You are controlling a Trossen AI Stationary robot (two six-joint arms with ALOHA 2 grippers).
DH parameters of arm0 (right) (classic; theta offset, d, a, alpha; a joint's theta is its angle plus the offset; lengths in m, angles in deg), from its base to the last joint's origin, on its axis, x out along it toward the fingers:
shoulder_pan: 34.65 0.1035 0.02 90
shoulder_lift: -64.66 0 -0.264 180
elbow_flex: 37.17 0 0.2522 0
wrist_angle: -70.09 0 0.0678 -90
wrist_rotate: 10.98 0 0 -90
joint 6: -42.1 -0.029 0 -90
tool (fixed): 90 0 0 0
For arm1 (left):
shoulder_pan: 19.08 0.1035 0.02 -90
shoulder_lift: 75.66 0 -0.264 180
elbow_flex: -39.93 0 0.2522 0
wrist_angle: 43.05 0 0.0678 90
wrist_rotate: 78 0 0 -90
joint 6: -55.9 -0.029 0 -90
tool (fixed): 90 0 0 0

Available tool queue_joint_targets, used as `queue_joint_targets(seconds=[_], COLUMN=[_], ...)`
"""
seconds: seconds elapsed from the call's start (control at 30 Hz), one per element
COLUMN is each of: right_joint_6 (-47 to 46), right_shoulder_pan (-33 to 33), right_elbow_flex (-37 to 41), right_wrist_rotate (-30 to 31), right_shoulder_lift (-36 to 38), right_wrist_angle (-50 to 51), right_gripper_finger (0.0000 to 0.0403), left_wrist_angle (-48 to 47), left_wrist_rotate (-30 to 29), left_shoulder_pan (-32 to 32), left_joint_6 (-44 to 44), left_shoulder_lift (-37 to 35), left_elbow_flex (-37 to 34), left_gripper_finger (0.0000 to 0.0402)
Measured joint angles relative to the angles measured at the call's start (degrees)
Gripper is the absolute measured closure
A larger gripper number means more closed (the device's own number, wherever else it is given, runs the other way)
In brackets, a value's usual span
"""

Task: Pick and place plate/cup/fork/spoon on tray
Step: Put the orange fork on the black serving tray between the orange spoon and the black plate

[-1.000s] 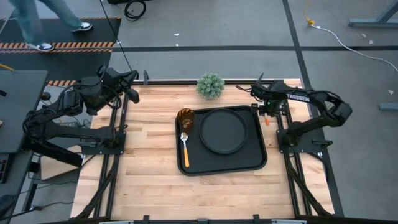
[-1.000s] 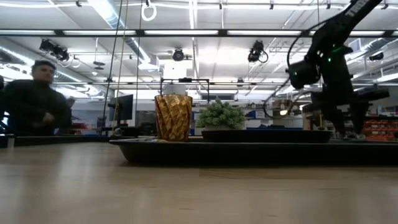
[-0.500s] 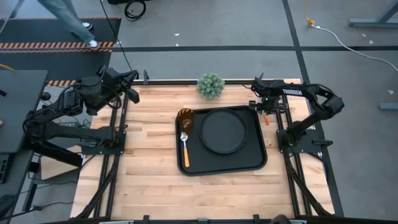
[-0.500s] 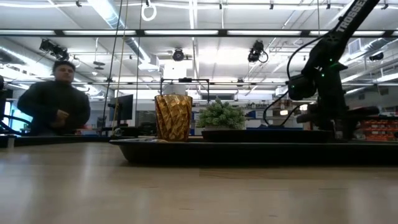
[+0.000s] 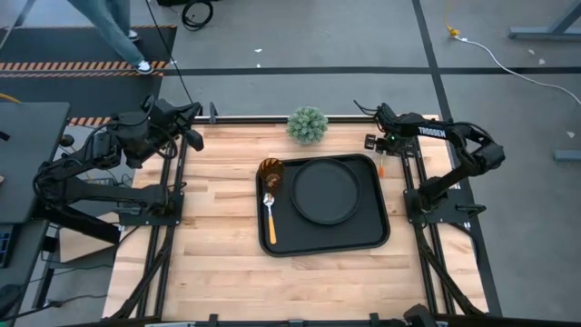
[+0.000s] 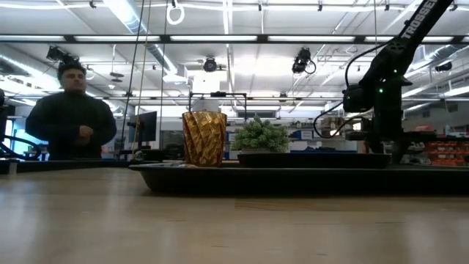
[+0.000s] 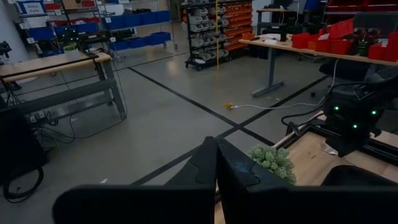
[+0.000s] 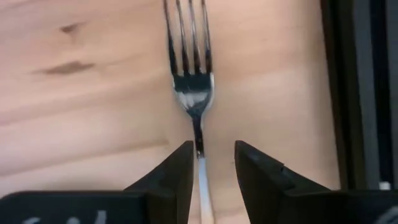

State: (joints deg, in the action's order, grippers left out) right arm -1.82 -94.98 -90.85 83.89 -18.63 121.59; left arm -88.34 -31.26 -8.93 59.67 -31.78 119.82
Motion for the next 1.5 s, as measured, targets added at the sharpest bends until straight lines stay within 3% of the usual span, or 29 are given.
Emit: queue_joint_targets(seconds=[0.73,1.03,1.23,1.5], right_joint_6=[-2.0,2.0,1.9,-8.3], right_shoulder_pan=[-1.4,-1.3,1.6,11.1], right_elbow_flex=[2.6,2.7,3.0,3.0], right_wrist_rotate=[-1.0,0.7,4.5,2.8], right_shoulder_lift=[0.3,0.9,6.5,19.5], right_wrist_angle=[-3.6,-3.1,-3.9,-11.5], right_gripper_finger=[0.0334,0.0386,0.0391,0.039], left_wrist_angle=[0.0,0.0,0.0,0.0], left_wrist_rotate=[0.0,0.0,0.0,0.0], left_shoulder_pan=[0.0,0.0,0.0,0.0], left_joint_6=[0.0,0.0,0.0,0.0], left_shoulder_lift=[0.0,0.0,0.0,0.0], left_elbow_flex=[0.0,0.0,0.0,0.0], left_gripper_finger=[0.0392,0.0392,0.0392,0.0392])
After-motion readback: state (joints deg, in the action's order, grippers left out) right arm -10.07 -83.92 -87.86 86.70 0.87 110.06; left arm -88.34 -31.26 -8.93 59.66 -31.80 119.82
